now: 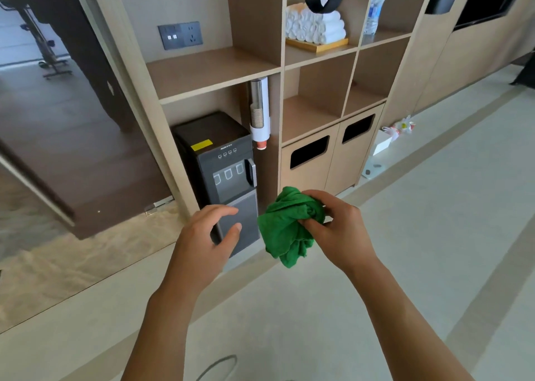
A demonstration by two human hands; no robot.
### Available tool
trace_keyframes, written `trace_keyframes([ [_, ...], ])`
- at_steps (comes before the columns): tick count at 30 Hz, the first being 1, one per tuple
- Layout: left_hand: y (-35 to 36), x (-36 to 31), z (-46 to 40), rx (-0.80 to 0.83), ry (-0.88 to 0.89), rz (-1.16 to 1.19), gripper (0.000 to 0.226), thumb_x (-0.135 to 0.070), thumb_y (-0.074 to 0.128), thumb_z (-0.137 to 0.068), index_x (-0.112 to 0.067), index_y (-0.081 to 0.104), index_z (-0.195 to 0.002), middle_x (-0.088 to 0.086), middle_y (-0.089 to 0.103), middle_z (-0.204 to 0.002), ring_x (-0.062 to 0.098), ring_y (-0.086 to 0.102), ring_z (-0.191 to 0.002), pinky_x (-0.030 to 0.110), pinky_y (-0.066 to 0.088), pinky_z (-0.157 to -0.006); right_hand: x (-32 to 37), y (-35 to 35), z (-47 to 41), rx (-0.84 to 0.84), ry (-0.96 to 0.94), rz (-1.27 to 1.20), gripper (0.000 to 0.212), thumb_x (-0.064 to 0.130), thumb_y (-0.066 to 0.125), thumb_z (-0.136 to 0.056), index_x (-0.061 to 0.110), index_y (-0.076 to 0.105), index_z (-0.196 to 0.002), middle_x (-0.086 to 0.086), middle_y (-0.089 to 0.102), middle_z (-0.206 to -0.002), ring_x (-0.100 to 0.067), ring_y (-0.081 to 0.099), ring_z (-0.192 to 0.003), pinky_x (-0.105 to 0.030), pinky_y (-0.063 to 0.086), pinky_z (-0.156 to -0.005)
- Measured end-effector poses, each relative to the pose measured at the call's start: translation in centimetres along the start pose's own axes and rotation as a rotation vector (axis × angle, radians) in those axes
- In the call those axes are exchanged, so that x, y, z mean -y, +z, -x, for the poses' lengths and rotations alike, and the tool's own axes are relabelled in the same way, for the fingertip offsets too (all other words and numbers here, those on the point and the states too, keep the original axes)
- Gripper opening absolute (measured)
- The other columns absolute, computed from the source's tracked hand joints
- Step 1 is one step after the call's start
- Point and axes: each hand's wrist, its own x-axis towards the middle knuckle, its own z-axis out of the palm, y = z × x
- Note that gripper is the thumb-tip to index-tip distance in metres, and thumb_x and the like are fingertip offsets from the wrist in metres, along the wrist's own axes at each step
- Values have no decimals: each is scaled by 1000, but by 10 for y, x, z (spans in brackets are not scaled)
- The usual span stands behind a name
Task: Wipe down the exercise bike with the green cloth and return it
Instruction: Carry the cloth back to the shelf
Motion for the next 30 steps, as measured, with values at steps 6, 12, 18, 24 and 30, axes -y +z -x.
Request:
trace_keyframes([
  [6, -7, 45, -26, 10, -55, 57, 27, -33, 65, -100, -34, 68, -127, -28, 64, -126, -1, 57, -126, 18, 44, -100, -1, 32, -35, 21, -8, 64, 48, 10, 75, -90, 48, 68, -120, 31, 70, -106, -2, 68, -102, -30, 64, -78],
  [12, -3, 64, -61, -13, -84, 77, 28, -31, 67, -99, -34, 68, -126, -27, 64, -126, 2, 58, -126, 18, 44, -102, -4, 50, -79, 55, -46, 91, 59, 9, 75, -90, 63, 62, -111, 33, 70, -105, 0, 67, -101, -24, 63, -76],
  [18, 17, 68, -105, -18, -124, 43, 32, -34, 70, -97, -36, 67, -129, -28, 62, -128, -1, 56, -125, 11, 40, -101, -31, 58, -144, 129, -70, 3, 48, 8, 77, -91, 45, 69, -121, 29, 72, -107, 3, 67, -103, -10, 57, -74],
  [24, 59, 55, -180, -60, -181, -13, 46, -38, 75, -94, -38, 61, -138, -27, 59, -132, -2, 54, -126, 12, 40, -102, -70, 47, -241, 209, -111, -62, 46, 7, 78, -89, 34, 72, -126, 20, 74, -109, -5, 69, -104, -26, 64, -78],
  [30, 94, 33, -270, -63, -214, -73, 51, -36, 77, -91, -39, 59, -138, -28, 59, -132, -4, 53, -126, 24, 46, -106, -97, 28, -327, 275, -178, -172, 49, 11, 79, -90, 42, 70, -126, 27, 72, -111, -1, 68, -107, -22, 64, -77],
])
